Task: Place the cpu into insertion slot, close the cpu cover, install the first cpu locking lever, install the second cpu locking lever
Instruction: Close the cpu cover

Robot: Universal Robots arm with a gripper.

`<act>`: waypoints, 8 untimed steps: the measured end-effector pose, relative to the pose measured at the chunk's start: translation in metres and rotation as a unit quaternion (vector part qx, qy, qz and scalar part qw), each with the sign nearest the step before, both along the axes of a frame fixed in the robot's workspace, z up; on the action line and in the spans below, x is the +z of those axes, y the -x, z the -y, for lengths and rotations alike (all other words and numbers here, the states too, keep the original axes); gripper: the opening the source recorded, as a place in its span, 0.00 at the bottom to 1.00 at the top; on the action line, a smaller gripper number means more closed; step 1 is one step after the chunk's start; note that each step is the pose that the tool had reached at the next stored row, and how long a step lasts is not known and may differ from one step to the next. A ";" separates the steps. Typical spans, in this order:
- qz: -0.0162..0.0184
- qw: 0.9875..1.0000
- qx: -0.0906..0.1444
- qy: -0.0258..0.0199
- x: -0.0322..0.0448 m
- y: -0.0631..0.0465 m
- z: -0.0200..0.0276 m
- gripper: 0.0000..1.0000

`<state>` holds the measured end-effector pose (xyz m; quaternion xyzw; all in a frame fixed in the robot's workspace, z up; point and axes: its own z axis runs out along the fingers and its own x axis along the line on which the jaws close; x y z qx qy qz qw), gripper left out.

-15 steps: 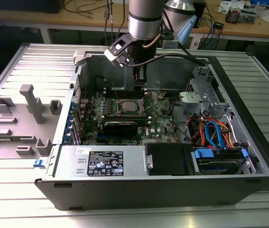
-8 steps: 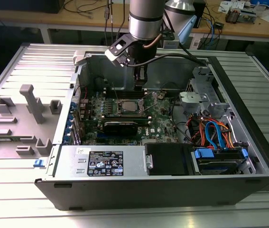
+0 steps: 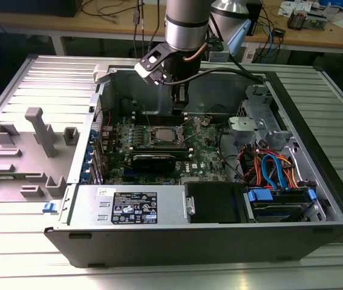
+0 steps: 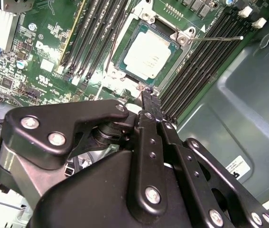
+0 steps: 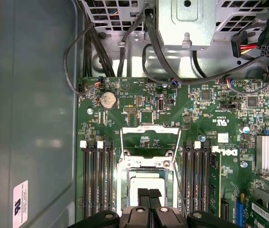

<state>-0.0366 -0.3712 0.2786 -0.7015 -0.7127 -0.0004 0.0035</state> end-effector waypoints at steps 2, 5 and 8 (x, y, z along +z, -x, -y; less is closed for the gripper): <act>0.000 1.000 0.000 0.000 0.0000 0.000 0.0000 0.11; 0.000 1.000 0.000 0.000 0.0000 -0.001 0.0000 0.11; 0.000 1.000 0.000 0.000 0.0000 -0.002 0.0000 0.11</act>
